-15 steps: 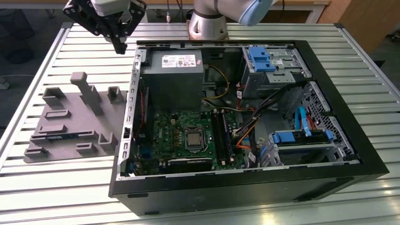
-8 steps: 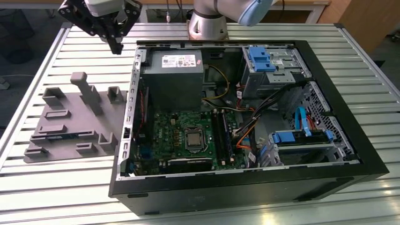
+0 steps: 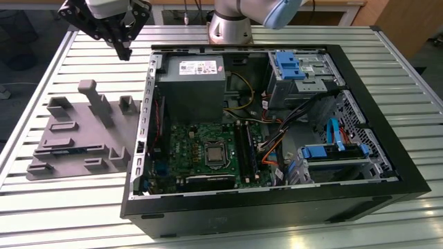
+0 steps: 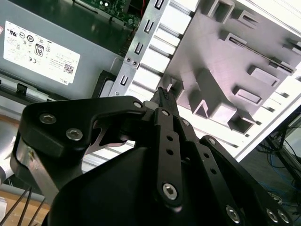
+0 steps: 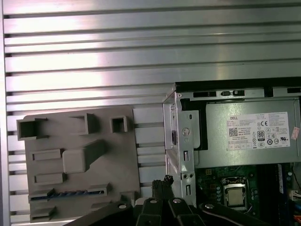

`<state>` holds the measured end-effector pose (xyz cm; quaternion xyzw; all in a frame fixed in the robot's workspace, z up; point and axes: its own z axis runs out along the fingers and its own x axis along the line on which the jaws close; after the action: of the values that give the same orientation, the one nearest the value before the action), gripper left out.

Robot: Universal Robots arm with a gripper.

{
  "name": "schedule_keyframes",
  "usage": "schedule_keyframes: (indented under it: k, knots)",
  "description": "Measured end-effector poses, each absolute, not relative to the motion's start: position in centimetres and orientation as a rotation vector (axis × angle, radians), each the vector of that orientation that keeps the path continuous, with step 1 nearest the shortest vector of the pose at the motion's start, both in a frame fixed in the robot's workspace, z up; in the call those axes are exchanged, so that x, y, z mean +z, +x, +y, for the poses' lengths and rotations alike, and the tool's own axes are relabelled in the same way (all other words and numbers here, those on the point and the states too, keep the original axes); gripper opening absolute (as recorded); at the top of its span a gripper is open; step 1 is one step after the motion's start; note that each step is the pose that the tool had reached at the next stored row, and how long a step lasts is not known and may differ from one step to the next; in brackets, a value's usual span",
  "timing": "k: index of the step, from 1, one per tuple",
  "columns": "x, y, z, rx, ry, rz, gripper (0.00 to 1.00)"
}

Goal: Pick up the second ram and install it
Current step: 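Reach for the second ram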

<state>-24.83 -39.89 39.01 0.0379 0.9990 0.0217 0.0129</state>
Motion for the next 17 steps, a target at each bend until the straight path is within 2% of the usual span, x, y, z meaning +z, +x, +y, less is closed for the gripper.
schedule_keyframes:
  k: [17]
  knots:
    - [38.9, -26.5, -39.9, 0.068, 0.118, 3.113, 0.11]
